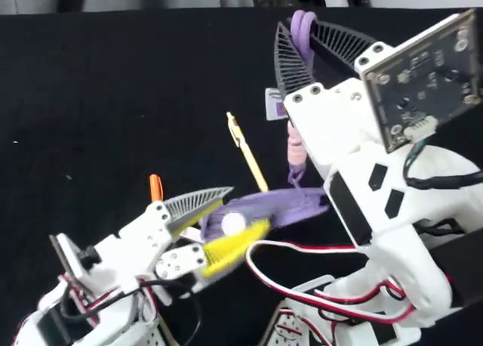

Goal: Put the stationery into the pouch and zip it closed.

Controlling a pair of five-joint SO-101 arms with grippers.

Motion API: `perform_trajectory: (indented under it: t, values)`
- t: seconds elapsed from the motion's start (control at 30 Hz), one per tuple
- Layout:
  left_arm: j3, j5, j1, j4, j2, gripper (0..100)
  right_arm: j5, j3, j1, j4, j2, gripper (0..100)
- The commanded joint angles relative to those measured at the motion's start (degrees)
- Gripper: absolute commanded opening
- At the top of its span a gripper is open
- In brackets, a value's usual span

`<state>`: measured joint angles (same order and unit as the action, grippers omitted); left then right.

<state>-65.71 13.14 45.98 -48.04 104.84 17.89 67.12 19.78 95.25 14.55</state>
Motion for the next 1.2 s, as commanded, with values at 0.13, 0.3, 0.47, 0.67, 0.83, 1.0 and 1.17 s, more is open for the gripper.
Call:
perform_trajectory:
  t: [0.13,0.3,0.47,0.67,0.83,1.0,1.17]
  values:
    - [9.1,0.6,-6.7,-6.9,-0.4,37,0.2,0.0,-1.0,-1.7,-0.6,1.1]
    - [12.8,0.5,-23.5,-2.9,-0.3,37,0.2,0.0,-1.1,-1.7,-0.6,1.1]
    - [10.6,1.0,-43.6,-6.3,-0.2,37,0.2,0.0,-1.1,-1.8,-0.6,1.1]
    - [4.7,1.1,-57.2,-15.6,-0.3,37,0.2,0.0,-1.1,-1.8,-0.6,1.1]
    - [-8.5,1.1,-57.5,-13.5,-0.5,37,0.2,0.0,-1.1,-1.6,-0.6,1.1]
    - [-21.1,1.1,-57.5,-11.2,-0.6,37,0.2,0.0,-1.1,-1.5,-0.6,1.1]
    - [-24.7,2.1,-57.5,-11.3,-0.6,37,0.2,0.0,-1.1,-1.5,-0.6,1.1]
